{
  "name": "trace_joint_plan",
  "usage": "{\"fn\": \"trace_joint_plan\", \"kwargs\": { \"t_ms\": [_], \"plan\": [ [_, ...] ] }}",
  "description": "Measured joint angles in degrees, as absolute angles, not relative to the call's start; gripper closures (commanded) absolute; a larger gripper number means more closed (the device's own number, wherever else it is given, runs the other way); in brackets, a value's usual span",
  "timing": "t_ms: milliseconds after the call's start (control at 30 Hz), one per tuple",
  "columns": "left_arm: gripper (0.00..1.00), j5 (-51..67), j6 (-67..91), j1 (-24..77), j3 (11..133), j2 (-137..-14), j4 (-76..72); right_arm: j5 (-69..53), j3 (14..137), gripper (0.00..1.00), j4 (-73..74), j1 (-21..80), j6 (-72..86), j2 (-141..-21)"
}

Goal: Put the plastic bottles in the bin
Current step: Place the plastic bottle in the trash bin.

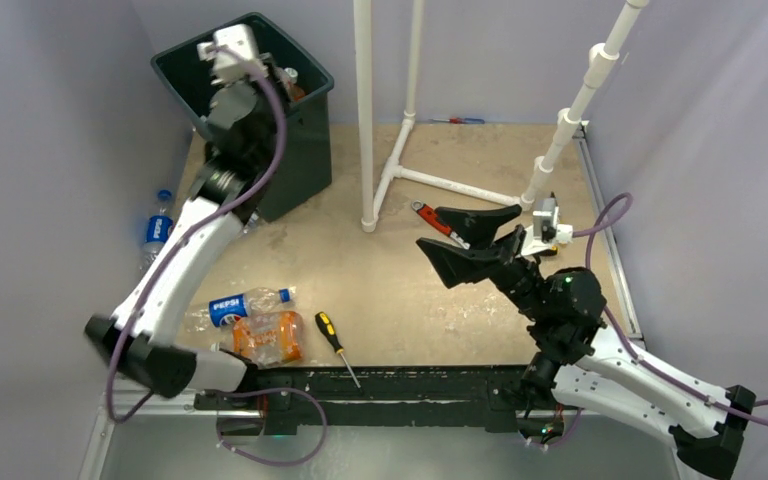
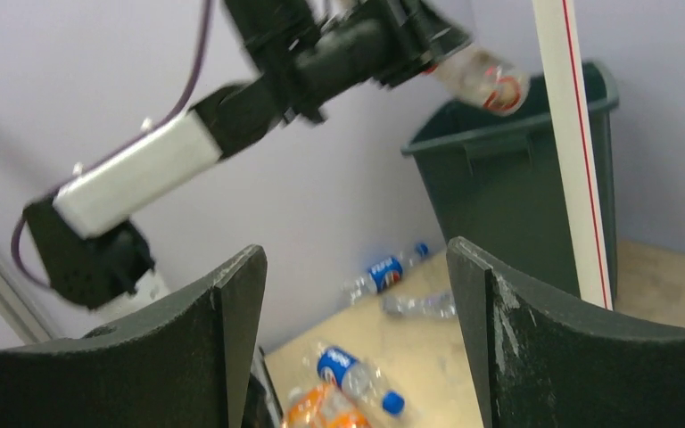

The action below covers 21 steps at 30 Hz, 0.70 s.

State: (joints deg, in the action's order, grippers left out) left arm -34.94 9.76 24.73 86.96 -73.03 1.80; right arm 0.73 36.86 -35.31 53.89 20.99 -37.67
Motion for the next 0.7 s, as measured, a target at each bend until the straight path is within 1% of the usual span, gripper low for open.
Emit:
{"fn": "trace_joint_plan", "kwargs": {
  "t_ms": [133,233,267,333,367,400,433,467,600,700],
  "plan": [
    [1.00,-37.76,6.31,22.94,94.74,-86.65,1.67,0.97,35.53,0.23,-33.39,53.89,21.02,-36.93],
    [1.00,-38.46,6.44,19.64,103.53,-95.22,4.08,1.72,32.47,0.23,-33.85,53.89,21.67,-33.17],
    [0.96,-38.83,6.66,18.13,107.63,-98.41,5.13,2.02,31.29,0.23,-33.54,53.89,21.87,-31.66],
    [0.51,-38.89,7.07,16.32,111.35,-101.65,5.23,2.28,30.15,0.23,-32.23,53.87,22.04,-28.80],
    [0.33,-38.83,7.53,15.62,111.94,-102.39,5.28,2.42,30.13,0.22,-31.75,53.87,22.04,-27.99],
    [0.17,-38.65,8.10,15.25,112.05,-102.69,5.50,2.57,30.13,0.22,-31.09,53.87,22.04,-27.00],
    [0.10,-38.22,8.91,15.05,112.07,-102.85,5.74,2.81,30.13,0.22,-30.46,53.87,22.02,-26.37],
    [0.08,-37.69,9.52,15.07,112.07,-102.87,5.87,3.31,30.13,0.22,-29.82,53.87,22.00,-25.69],
    [0.03,-36.42,13.04,15.81,111.98,-102.54,6.15,4.01,30.30,0.21,-27.40,53.87,20.93,-25.10],
    [0.01,-36.23,14.68,16.32,109.34,-99.88,6.13,3.99,30.72,0.21,-25.28,53.87,20.21,-25.63]
  ]
}}
